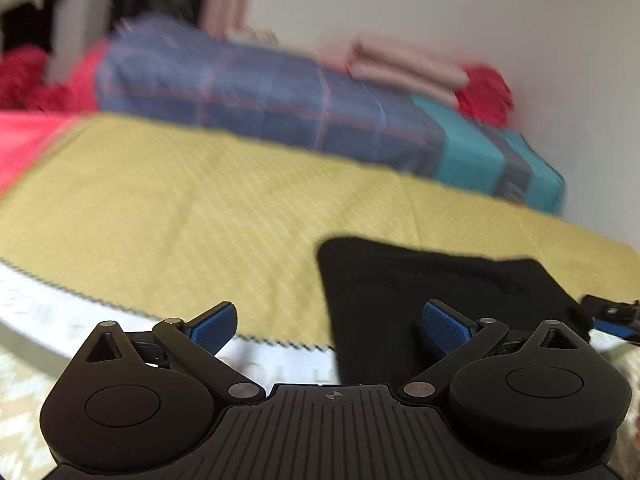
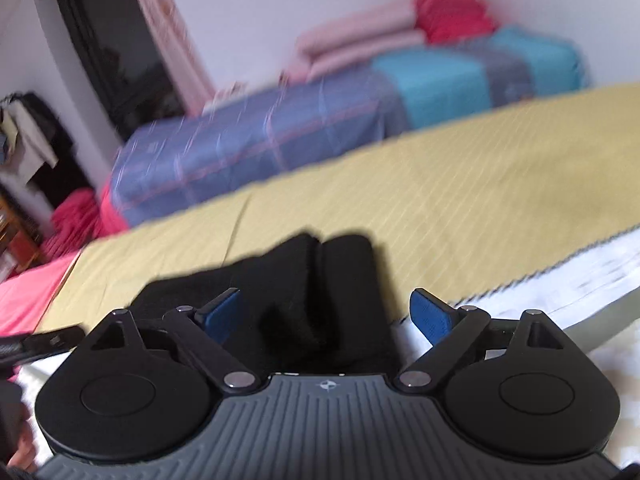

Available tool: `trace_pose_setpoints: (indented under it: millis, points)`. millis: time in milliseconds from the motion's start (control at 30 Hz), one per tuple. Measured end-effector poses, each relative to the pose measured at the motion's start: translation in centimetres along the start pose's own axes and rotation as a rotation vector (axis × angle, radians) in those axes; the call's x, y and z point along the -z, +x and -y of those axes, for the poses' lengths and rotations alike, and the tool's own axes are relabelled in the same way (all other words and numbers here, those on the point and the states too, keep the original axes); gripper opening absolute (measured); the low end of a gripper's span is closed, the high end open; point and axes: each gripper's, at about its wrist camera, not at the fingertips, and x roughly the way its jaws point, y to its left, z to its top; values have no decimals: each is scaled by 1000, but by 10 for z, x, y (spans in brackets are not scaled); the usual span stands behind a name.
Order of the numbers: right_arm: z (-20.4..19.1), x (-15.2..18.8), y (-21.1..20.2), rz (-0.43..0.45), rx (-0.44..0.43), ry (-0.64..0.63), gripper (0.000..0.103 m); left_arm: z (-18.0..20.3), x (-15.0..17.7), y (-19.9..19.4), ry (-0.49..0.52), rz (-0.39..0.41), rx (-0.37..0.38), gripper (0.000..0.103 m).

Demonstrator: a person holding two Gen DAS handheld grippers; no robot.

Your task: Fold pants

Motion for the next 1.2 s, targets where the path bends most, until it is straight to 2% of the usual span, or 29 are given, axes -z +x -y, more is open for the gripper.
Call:
trace_pose_setpoints:
  millis: [100, 167, 300, 400, 433, 467, 533, 633, 833, 933, 1000, 1067, 1100, 1133, 1200]
  points:
    - [-3, 2, 16, -54, 6, -11, 92, -10, 1, 31, -54, -113, 127, 103]
    - [-5, 6, 19, -73, -34, 0, 97, -11, 6, 42, -81, -148, 197, 103]
    - [-8, 9, 27, -94, -45, -1, 95, -7, 11, 61, -97, -197, 299, 103]
    - [-8, 14, 25, -74, -37, 5, 79, 4, 10, 69, -69, -191, 298, 103]
    - [-8, 15, 22, -57, -45, 3, 63, 9, 10, 70, -60, -196, 303, 103]
    - [-10, 16, 18, -42, -59, -1, 52, 14, 9, 67, -52, -194, 300, 103]
    - [-17, 16, 7, -20, -55, -7, 46, 23, 6, 56, -23, -163, 295, 103]
    - [-30, 11, -17, 24, -67, -29, 45, 33, -2, 24, 5, -100, 347, 103]
    - [-34, 13, -105, 127, -105, -35, 45, 68, 3, -50, 88, -12, 400, 103]
    - [-26, 24, -153, 152, -93, -5, 46, 83, 22, -78, 115, -23, 441, 103]
    - [-14, 38, -178, 146, -81, 33, 47, 92, 40, -81, 116, -62, 455, 103]
    - [4, 56, -189, 136, -58, 83, 56, 98, 62, -70, 118, -119, 472, 103]
    - [15, 67, -188, 122, -24, 96, 58, 100, 75, -60, 126, -152, 449, 103]
    - [25, 76, -183, 89, 42, 104, 61, 101, 89, -49, 131, -186, 396, 103]
    - [42, 92, -168, -14, 258, 130, 59, 103, 110, -25, 158, -259, 256, 103]
